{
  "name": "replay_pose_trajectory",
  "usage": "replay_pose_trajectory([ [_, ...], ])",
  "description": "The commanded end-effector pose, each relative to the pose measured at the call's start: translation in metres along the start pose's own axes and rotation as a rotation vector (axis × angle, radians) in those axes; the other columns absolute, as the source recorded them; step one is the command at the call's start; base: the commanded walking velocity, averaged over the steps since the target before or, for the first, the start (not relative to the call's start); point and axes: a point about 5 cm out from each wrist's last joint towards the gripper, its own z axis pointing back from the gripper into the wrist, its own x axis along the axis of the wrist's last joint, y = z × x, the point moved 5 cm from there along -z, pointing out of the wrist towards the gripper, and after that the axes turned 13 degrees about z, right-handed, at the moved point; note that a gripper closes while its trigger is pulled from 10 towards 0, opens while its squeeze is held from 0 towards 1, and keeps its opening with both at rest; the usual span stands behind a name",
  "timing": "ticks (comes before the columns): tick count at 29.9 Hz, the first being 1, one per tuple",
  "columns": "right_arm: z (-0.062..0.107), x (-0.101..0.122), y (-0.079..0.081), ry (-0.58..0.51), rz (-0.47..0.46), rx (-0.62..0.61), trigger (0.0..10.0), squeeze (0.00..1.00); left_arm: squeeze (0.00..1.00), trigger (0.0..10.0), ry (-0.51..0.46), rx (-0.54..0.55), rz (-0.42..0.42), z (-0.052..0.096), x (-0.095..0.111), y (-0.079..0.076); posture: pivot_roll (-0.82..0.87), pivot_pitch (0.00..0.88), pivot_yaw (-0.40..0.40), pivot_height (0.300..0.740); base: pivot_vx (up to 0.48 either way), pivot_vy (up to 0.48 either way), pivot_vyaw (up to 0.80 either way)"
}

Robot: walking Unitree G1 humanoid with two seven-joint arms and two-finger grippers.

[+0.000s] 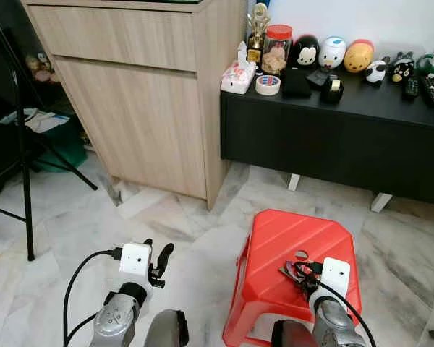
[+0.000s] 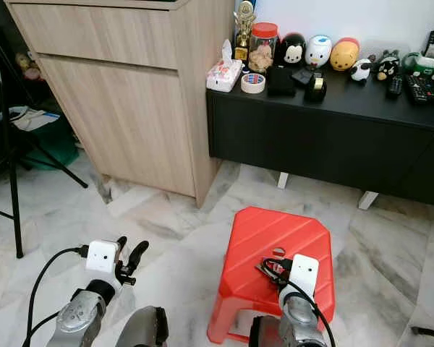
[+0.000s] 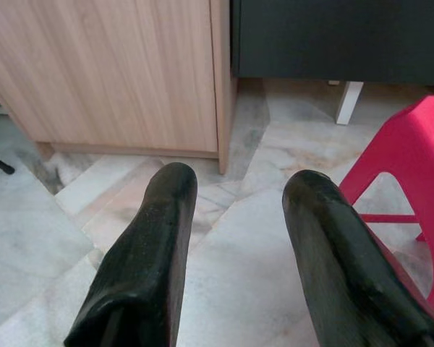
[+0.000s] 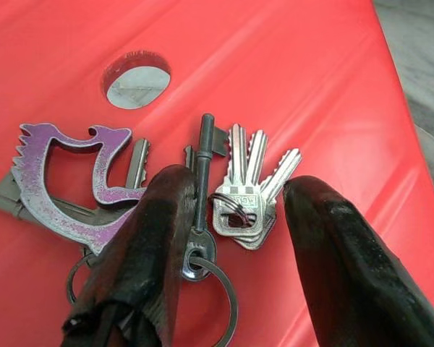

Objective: Hang keys on a hook

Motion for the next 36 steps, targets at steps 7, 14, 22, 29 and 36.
replay_pose_trajectory([
  [7,0.001,-0.007,0.004,0.036,-0.008,0.020,0.0,0.00,0.00,10.0,0.008,0.005,-0.012,0.001,-0.002,0.003,0.10,0.059,0.007,0.611,0.000,0.000,0.00],
  [14,0.001,-0.007,0.007,0.041,-0.007,0.031,0.0,0.00,0.00,10.0,0.009,0.005,-0.018,0.001,-0.002,0.004,0.11,0.059,0.008,0.611,0.000,0.000,0.00],
  [22,0.001,-0.008,0.007,0.046,-0.007,0.030,0.0,0.00,0.00,10.0,0.010,0.004,-0.021,0.002,-0.003,0.003,0.11,0.058,0.009,0.611,0.000,0.000,0.00],
  [29,0.001,-0.005,0.009,0.022,-0.032,0.031,0.0,0.00,0.00,10.0,0.009,0.001,-0.022,0.001,-0.003,0.002,0.11,0.057,0.008,0.611,0.000,0.000,0.00],
  [36,0.001,0.007,0.007,-0.044,-0.063,0.008,0.0,0.00,0.00,10.0,0.009,0.002,-0.020,0.001,-0.003,0.001,0.10,0.054,0.004,0.611,0.000,0.000,0.00],
])
